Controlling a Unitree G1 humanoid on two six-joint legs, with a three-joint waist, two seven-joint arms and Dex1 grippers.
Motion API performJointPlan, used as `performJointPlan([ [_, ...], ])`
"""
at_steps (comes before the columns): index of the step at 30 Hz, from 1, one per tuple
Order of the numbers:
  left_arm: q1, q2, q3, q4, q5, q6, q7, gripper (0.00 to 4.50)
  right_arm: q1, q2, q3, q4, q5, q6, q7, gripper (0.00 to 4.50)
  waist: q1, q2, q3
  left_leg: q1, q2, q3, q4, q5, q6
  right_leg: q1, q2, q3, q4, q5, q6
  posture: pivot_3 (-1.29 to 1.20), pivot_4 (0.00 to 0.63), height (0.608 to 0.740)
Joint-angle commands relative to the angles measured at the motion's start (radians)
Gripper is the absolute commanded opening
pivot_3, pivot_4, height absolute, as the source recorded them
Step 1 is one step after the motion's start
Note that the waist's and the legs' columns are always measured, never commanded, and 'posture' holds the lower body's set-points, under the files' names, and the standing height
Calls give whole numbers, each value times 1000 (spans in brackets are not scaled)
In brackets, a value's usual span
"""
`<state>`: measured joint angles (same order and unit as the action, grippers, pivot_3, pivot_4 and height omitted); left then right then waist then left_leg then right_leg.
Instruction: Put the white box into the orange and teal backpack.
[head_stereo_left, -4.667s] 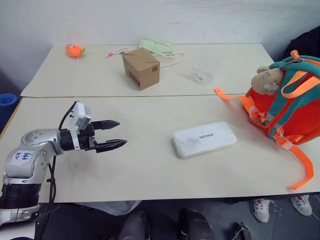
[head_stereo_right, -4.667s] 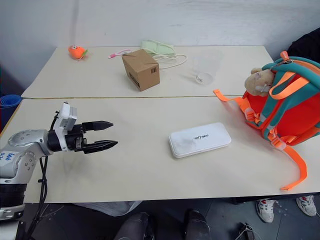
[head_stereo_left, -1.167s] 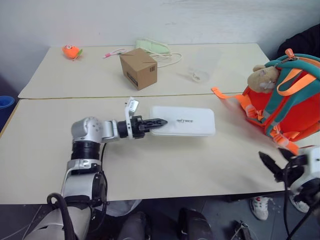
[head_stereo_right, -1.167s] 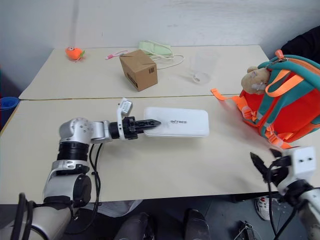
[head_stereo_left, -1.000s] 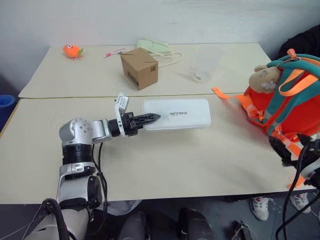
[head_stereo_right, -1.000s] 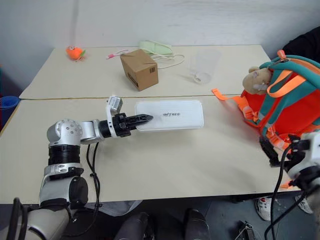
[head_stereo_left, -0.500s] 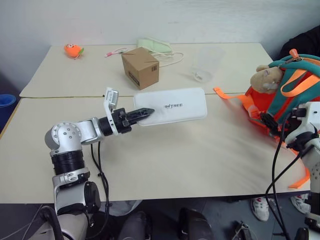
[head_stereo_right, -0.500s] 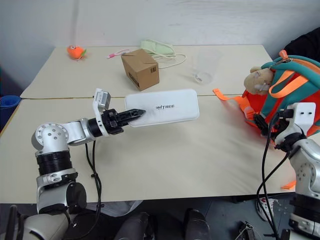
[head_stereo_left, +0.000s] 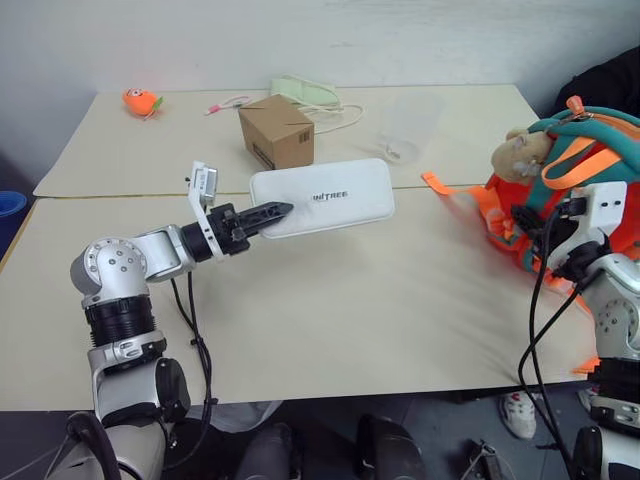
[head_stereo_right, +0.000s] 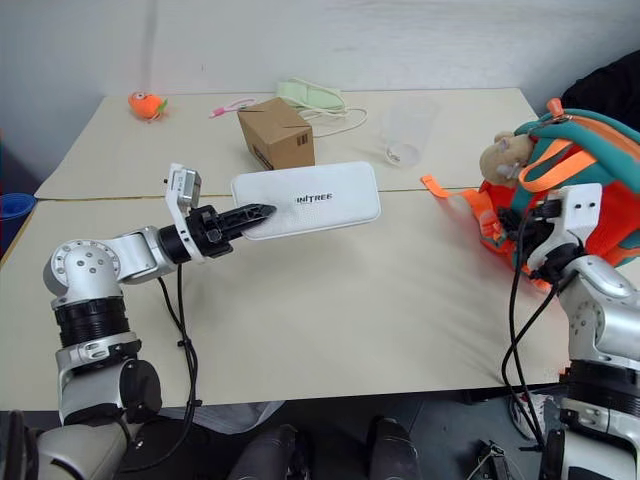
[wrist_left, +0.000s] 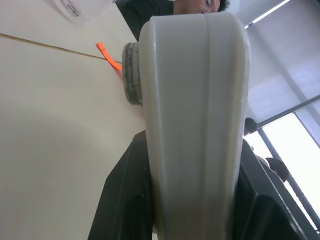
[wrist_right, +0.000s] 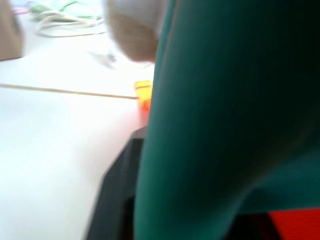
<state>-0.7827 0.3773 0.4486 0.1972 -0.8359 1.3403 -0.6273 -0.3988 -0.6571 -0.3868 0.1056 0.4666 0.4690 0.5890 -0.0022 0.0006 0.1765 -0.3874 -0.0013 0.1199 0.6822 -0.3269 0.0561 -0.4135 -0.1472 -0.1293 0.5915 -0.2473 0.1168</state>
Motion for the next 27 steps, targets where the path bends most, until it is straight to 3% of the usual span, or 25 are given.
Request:
performJointPlan([
  [1,-38,18,-15,-69,-9,-190,-93,1336,61,-73,18,-173,121,54,203,17,1,1,0,0,0,0,0,0,0,0,0,0,0,0,0,0,150,740],
  [3,-58,22,-24,-67,-14,-267,-133,1336,117,-118,19,-283,230,127,324,17,2,0,1,0,0,0,0,0,0,0,0,0,-1,0,0,0,150,740],
  [9,-129,37,-65,-9,-13,-385,-221,1336,261,-252,-40,-515,477,313,509,17,7,-1,1,0,0,0,0,-1,0,0,0,-1,-1,0,0,0,150,740],
  [17,-122,68,-230,-56,22,-474,-402,1336,395,-433,-214,-632,779,533,607,17,27,-4,3,0,0,-1,0,-1,1,0,-1,-1,-2,0,0,0,150,740],
  [27,-92,80,-333,-81,71,-566,-488,1336,447,-507,-357,-596,870,623,694,17,29,-5,4,-2,1,-3,0,-2,1,1,-3,1,-3,0,0,0,150,740],
])
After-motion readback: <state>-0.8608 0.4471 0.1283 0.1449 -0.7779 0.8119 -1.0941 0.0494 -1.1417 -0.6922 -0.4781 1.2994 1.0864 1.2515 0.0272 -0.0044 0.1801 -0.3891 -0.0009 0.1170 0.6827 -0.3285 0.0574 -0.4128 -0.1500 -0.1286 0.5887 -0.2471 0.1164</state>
